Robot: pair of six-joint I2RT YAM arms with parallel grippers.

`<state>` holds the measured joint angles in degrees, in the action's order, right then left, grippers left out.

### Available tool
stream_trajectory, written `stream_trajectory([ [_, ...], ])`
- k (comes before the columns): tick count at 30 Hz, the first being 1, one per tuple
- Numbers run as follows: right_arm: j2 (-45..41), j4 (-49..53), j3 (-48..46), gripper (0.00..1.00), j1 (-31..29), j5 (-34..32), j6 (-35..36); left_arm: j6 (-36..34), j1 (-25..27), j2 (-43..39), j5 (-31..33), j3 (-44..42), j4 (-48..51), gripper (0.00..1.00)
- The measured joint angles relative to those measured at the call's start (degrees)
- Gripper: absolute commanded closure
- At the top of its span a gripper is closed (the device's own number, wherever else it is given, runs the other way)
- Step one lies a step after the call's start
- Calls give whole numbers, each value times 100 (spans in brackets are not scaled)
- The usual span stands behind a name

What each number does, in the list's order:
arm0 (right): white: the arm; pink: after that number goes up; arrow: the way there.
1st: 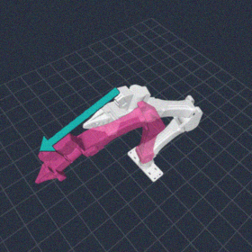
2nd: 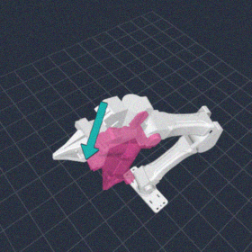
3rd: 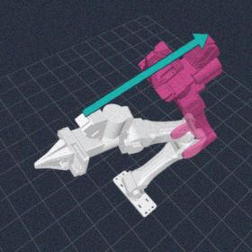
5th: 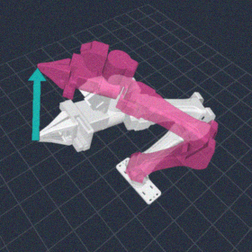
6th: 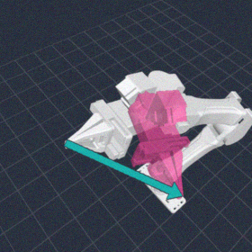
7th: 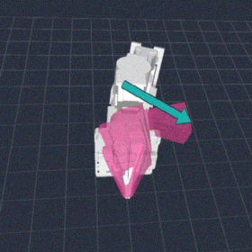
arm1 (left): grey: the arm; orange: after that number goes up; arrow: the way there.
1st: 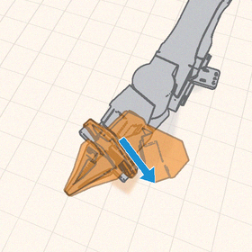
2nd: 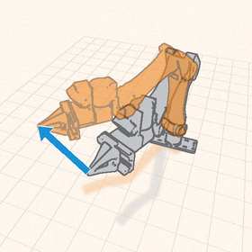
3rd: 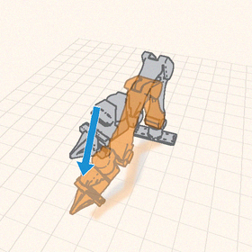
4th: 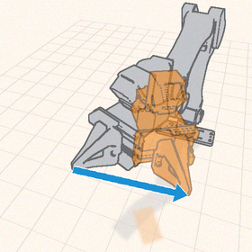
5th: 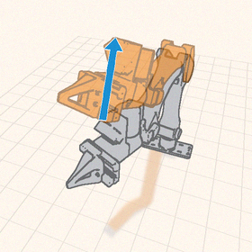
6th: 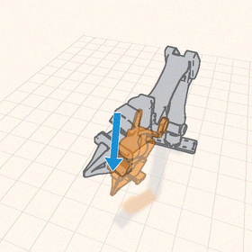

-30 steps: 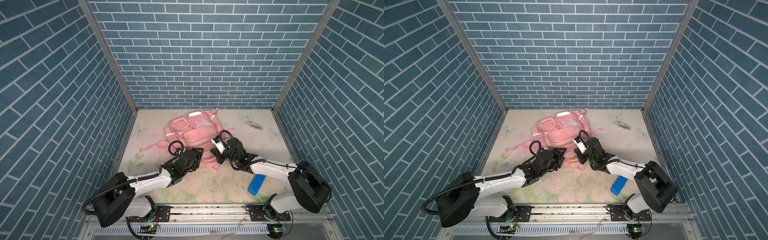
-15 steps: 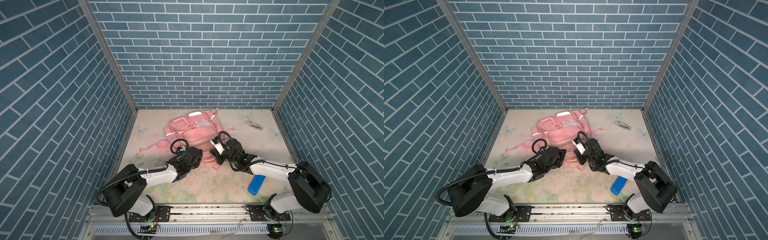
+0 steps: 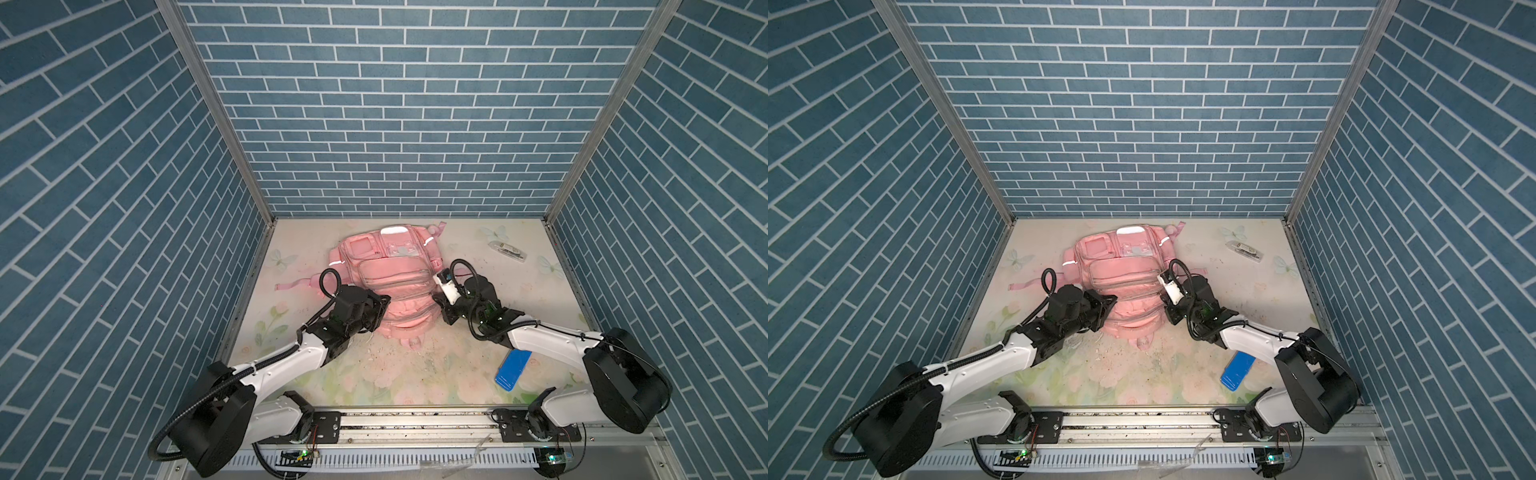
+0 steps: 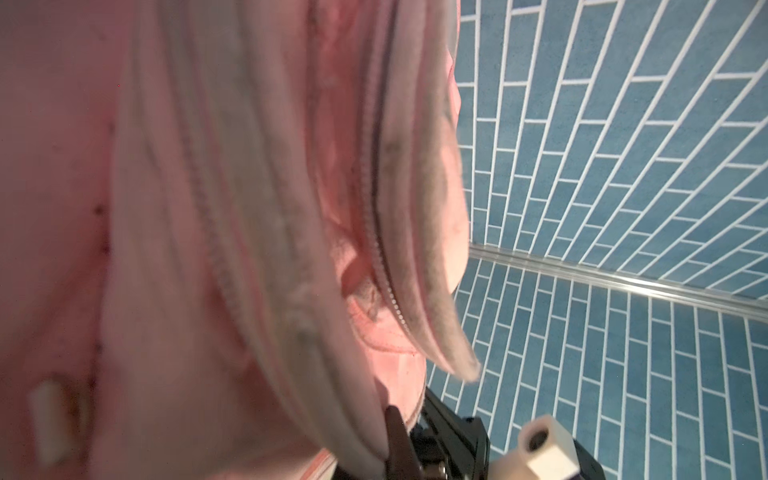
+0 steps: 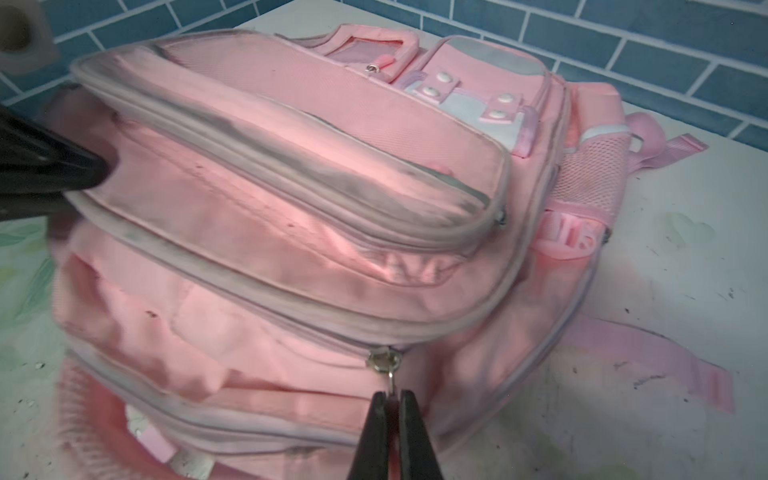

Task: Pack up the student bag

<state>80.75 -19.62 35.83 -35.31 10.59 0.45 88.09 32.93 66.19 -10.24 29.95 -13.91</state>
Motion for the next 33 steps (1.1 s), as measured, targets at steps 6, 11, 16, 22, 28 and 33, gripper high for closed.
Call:
stream_trajectory([
  [6, 140, -61, 24, 100, 511, 358, 155, -612, -472, -387, -951, 0, 535, 100],
  [11, 546, 4, 348, 100, 822, 693, 225, -1067, -772, -426, -1659, 107, 907, 100],
  [16, 1117, 236, 1016, 100, 977, 785, 289, -1425, -970, -426, -2122, 269, 1169, 100],
  [22, 1681, 553, 1674, 100, 1080, 715, 291, -1829, -1075, -426, -2507, 461, 1491, 100],
  [28, 2188, 905, 2275, 100, 1161, 761, 448, -2153, -1241, -415, -2793, 553, 1711, 100],
  [33, 2500, 1209, 2719, 100, 1169, 887, 529, -2326, -1290, -382, -2822, 664, 1729, 100],
])
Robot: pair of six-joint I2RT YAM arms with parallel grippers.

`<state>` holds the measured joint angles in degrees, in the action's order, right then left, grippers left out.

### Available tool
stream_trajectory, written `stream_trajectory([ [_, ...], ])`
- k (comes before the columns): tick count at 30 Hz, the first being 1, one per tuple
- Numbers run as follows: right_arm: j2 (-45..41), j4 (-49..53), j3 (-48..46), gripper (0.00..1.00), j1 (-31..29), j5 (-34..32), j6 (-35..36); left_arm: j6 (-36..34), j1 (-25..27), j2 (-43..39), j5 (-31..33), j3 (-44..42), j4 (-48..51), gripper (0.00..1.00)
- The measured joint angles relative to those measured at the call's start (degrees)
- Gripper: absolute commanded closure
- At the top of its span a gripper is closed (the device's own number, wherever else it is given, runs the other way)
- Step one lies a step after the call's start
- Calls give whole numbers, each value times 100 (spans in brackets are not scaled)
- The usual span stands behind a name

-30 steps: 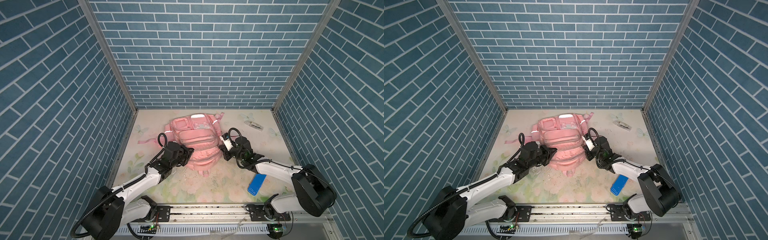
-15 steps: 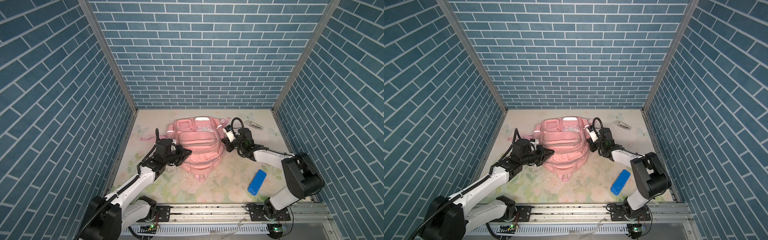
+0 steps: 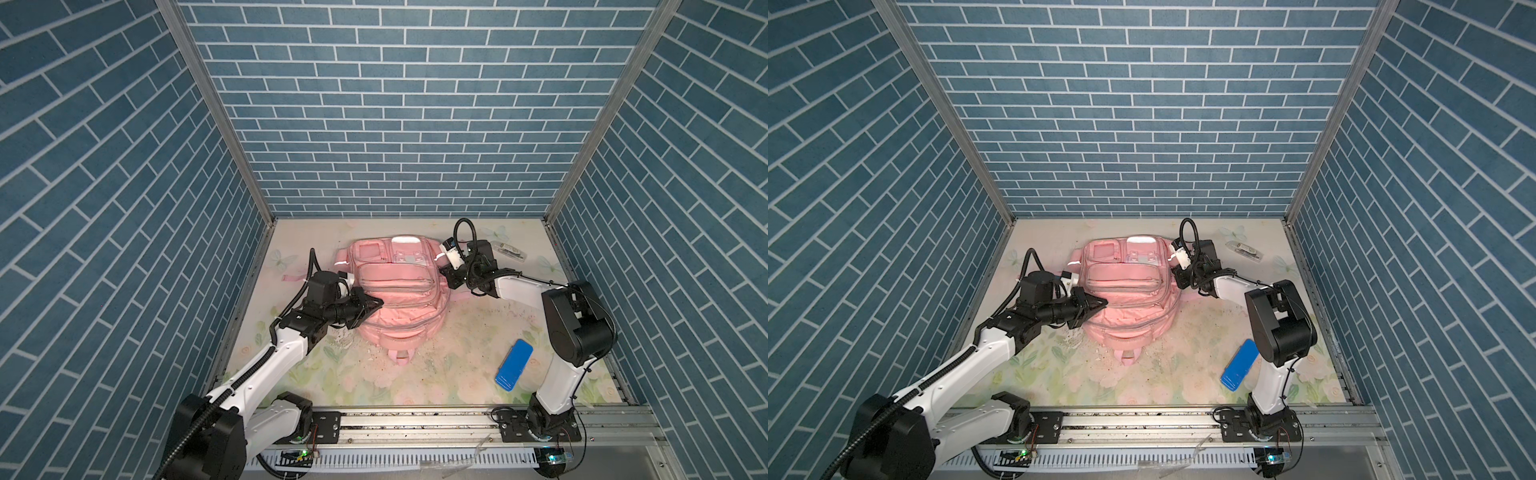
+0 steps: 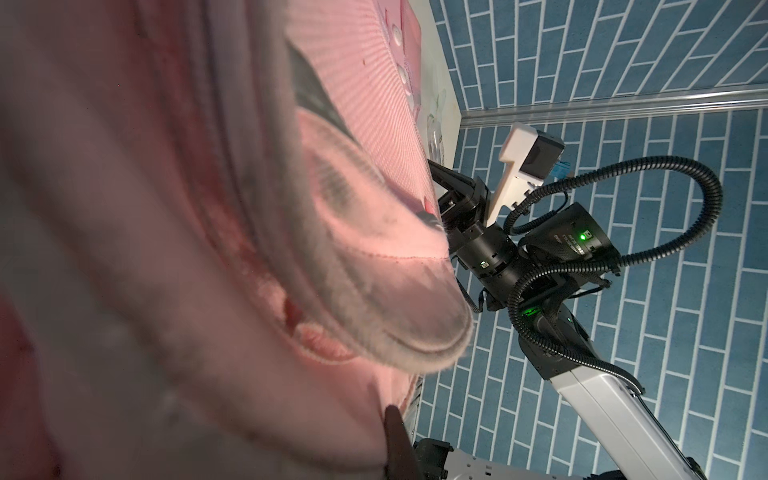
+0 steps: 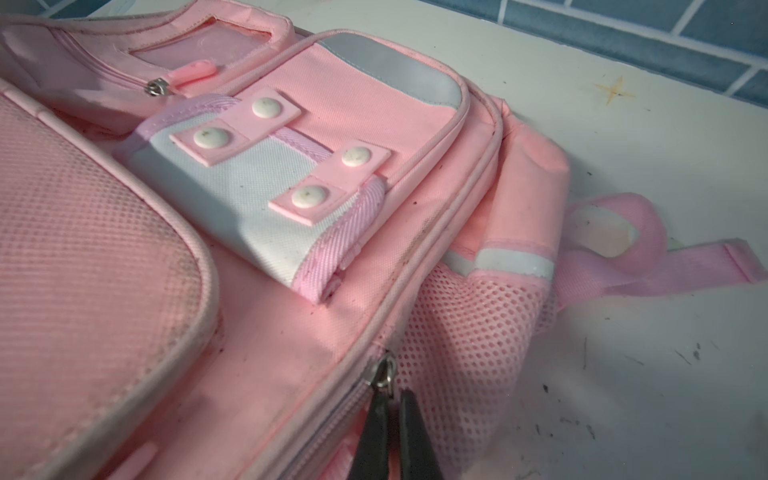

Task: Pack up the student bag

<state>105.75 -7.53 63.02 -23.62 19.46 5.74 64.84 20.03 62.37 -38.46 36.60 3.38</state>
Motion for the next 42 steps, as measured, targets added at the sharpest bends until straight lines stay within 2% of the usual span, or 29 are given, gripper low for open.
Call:
stream_trajectory([
  [2, 70, 114, 138, 98, 0, 37, 31, -17, -15, 2, 2, 0, 7, 100],
  [4, 131, 308, 295, 79, 2, 107, 50, -15, -20, 4, 7, 0, 2, 100],
  [5, 153, 367, 352, 76, 9, 101, 68, -13, -22, 4, 7, 0, 2, 100],
  [6, 164, 398, 407, 71, 46, 92, 85, -7, -28, 0, 7, 0, 22, 96],
  [7, 164, 404, 428, 68, 107, 98, 105, 0, -26, -2, 9, -2, 28, 83],
  [9, 131, 411, 415, 63, 219, 114, 105, 24, -11, -13, 17, -2, 31, 66],
  [12, -120, 437, 186, 59, 343, 96, 74, -101, 157, -109, 118, 39, 101, 54],
  [20, -1569, 516, -702, 53, 326, 282, 216, -1147, 608, -66, 564, 1272, 894, 50],
  [24, -2258, 243, -1266, 51, 326, 509, 343, -2052, 968, 417, 1084, 2190, 1644, 51],
  [31, -2855, -505, -2208, 51, 326, 1156, 726, -4636, 1908, 1829, 2159, 3595, 2695, 51],
  [36, -3134, -866, -2618, 51, 326, 1764, 984, -6391, 2402, 2699, 2857, 4063, 3117, 51],
  [42, -3421, -1373, -3064, 50, 326, 1937, 1115, -7517, 2594, 3423, 3630, 4170, 3294, 46],
])
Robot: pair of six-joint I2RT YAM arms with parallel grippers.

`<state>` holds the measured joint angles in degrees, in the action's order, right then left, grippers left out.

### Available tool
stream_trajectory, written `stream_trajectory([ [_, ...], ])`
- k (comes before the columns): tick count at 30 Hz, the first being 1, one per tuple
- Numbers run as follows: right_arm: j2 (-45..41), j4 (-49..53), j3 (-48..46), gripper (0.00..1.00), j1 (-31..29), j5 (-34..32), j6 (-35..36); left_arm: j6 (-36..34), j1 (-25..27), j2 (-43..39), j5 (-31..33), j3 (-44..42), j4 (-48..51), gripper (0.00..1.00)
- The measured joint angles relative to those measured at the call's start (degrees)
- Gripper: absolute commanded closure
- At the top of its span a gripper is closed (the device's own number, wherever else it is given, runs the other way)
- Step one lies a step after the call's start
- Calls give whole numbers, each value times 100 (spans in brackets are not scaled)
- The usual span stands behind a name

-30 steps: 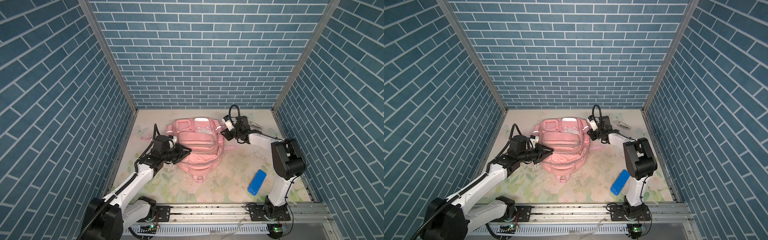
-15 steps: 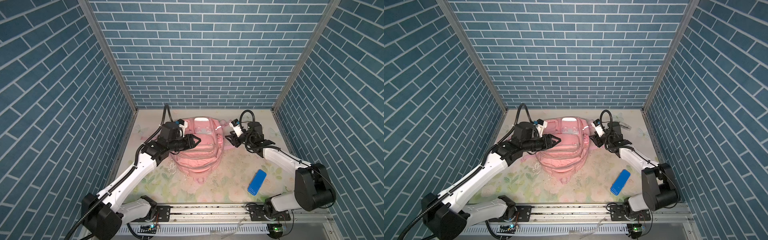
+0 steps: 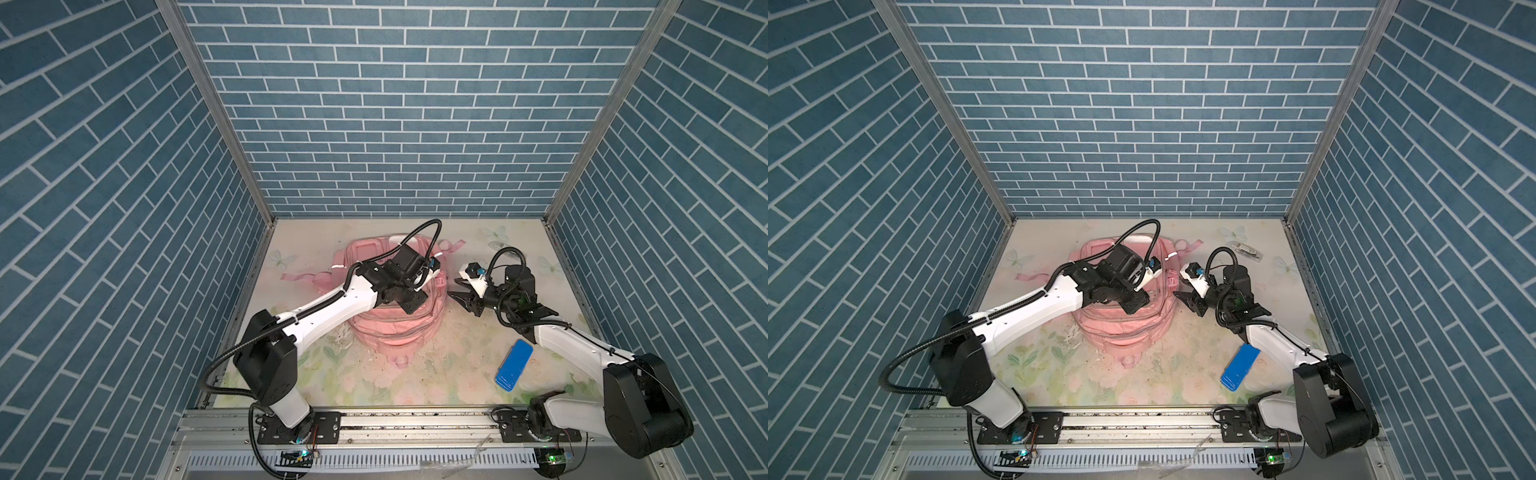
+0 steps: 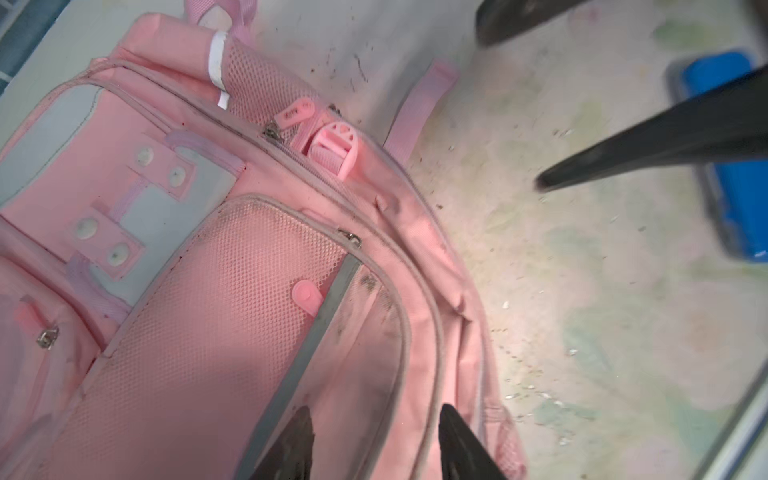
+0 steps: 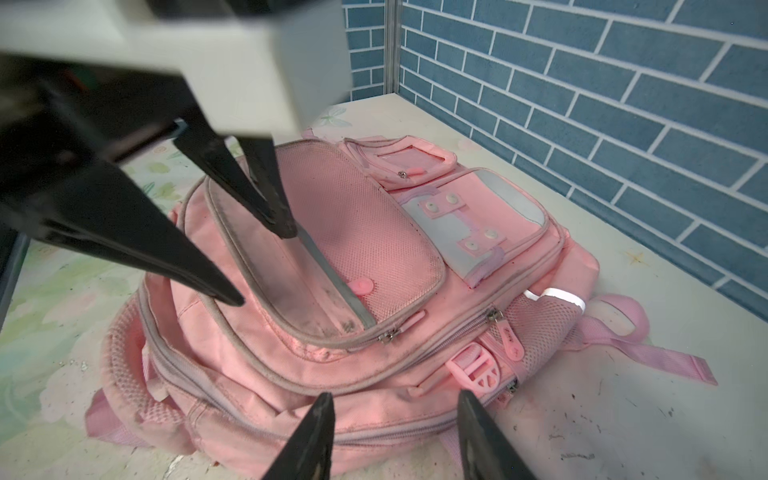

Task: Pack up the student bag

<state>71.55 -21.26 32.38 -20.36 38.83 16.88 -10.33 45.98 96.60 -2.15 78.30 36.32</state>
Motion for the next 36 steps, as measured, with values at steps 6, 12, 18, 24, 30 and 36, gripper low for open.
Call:
stream_trajectory([
  [6, -199, -496, -339, 49, 2, -90, -2, -402, 114, 162, 511, -199, -289, 43],
  [12, -197, -841, -374, 49, 2, -199, -15, -608, 317, 162, 695, -511, -713, 39],
  [18, -149, -1196, -472, 49, 2, -254, -125, -730, 400, 162, 925, -833, -1045, 41],
  [24, -153, -1322, -625, 52, 2, -212, -164, -748, 435, 173, 1384, -850, -1233, 94],
  [30, -461, -1591, -1051, 53, 2, -157, -208, -1027, 457, -354, 1545, -1290, -1700, 100],
  [36, -103, -1897, -918, 55, 2, 321, -380, -1639, 275, -1759, 1117, -2118, -1902, 100],
])
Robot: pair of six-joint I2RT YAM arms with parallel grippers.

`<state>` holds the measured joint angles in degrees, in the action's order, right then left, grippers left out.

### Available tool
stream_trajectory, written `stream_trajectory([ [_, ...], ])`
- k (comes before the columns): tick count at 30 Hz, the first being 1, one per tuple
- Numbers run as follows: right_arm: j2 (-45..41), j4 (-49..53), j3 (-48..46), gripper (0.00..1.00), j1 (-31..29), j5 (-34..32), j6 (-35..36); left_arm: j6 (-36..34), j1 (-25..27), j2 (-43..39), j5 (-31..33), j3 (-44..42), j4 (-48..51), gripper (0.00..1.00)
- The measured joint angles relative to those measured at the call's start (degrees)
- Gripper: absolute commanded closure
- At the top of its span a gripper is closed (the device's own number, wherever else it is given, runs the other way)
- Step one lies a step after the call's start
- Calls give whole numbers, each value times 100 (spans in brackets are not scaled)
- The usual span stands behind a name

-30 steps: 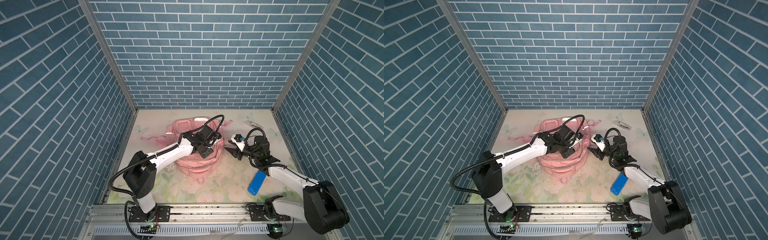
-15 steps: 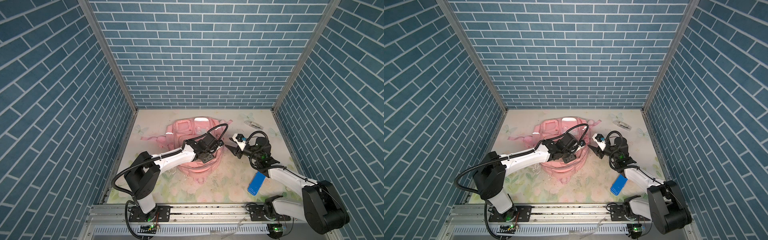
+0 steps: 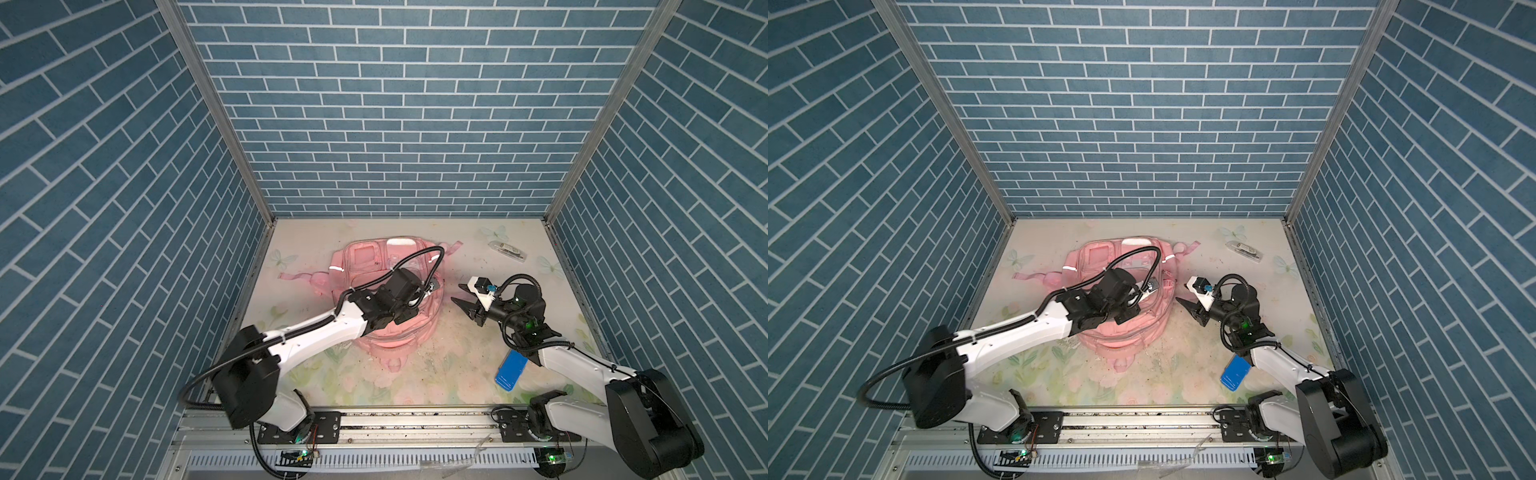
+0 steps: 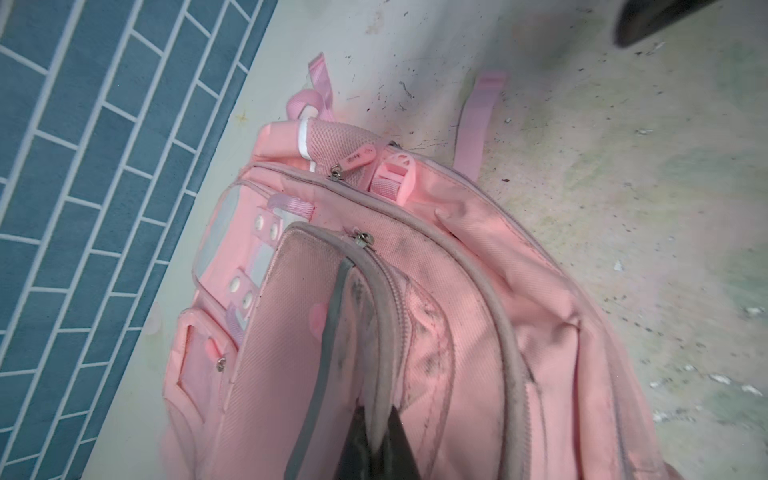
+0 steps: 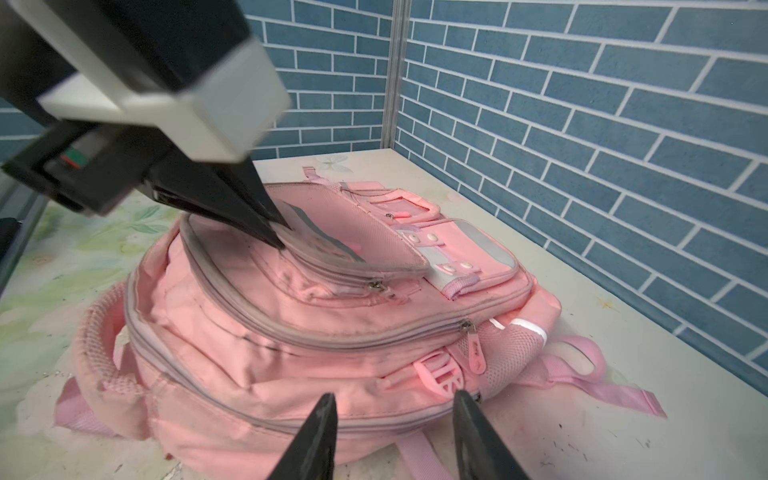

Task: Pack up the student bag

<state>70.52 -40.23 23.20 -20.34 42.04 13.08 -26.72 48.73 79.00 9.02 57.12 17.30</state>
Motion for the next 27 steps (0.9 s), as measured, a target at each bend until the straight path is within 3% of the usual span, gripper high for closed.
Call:
stream_trajectory([
  [9, 1338, -476, 977, 54, -487, 726, -490, -566, -470, -927, -981, -590, -105, 100],
  [15, 2190, -863, 1307, 54, -868, 1019, -758, -850, -697, -1093, -1434, -638, -101, 100],
  [27, 2977, -1460, 1497, 51, -966, 898, -984, -1266, -752, -1178, -1775, -702, 22, 100],
])
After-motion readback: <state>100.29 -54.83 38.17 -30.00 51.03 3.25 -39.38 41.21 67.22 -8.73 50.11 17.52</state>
